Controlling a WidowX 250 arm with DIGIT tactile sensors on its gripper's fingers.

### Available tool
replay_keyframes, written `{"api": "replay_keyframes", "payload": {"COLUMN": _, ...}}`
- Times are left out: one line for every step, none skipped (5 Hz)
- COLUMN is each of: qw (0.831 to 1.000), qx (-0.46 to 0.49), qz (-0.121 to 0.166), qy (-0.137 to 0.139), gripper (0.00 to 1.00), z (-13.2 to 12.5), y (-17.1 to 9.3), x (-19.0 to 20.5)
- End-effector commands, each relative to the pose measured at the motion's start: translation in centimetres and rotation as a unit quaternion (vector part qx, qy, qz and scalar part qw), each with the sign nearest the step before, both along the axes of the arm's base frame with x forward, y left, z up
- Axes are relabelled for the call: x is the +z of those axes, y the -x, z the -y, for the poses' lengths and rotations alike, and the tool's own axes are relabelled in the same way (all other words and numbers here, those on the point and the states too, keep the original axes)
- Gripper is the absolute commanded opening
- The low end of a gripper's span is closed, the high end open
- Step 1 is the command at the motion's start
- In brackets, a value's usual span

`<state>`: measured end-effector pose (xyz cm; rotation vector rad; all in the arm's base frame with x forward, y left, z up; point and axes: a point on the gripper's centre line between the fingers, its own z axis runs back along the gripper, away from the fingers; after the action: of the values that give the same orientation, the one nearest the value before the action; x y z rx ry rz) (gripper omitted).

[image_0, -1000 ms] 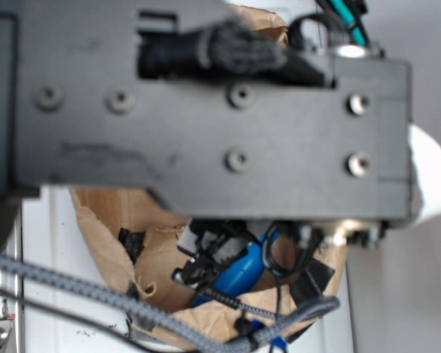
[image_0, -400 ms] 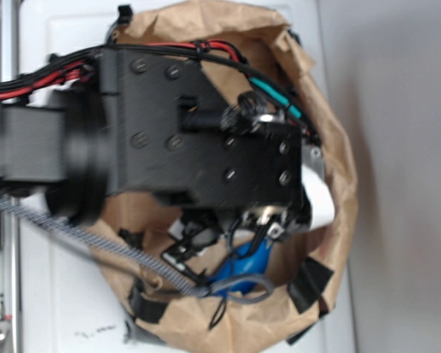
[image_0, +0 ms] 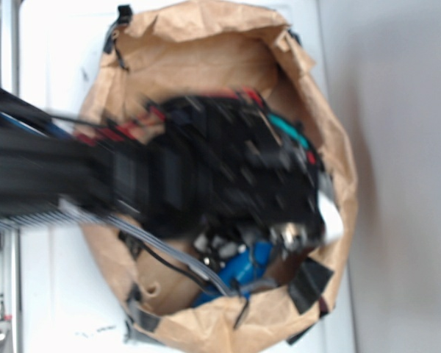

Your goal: Grab the white paper.

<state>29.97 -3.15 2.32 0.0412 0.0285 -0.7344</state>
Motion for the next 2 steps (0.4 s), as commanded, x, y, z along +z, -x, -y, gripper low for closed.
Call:
{"api": "replay_keyframes", "payload": {"qw": 0.998, "qx": 0.001, "qz": 0.057, "qy": 0.026, "gripper": 0.00, "z": 0.5, "y": -1.2, "x": 4.4}}
{"api": "replay_keyframes", "payload": {"qw": 0.993, "qx": 0.024, "qz": 0.091, "qy": 0.075, "gripper": 0.00, "z": -1.0, "y": -1.2, "x": 9.4}}
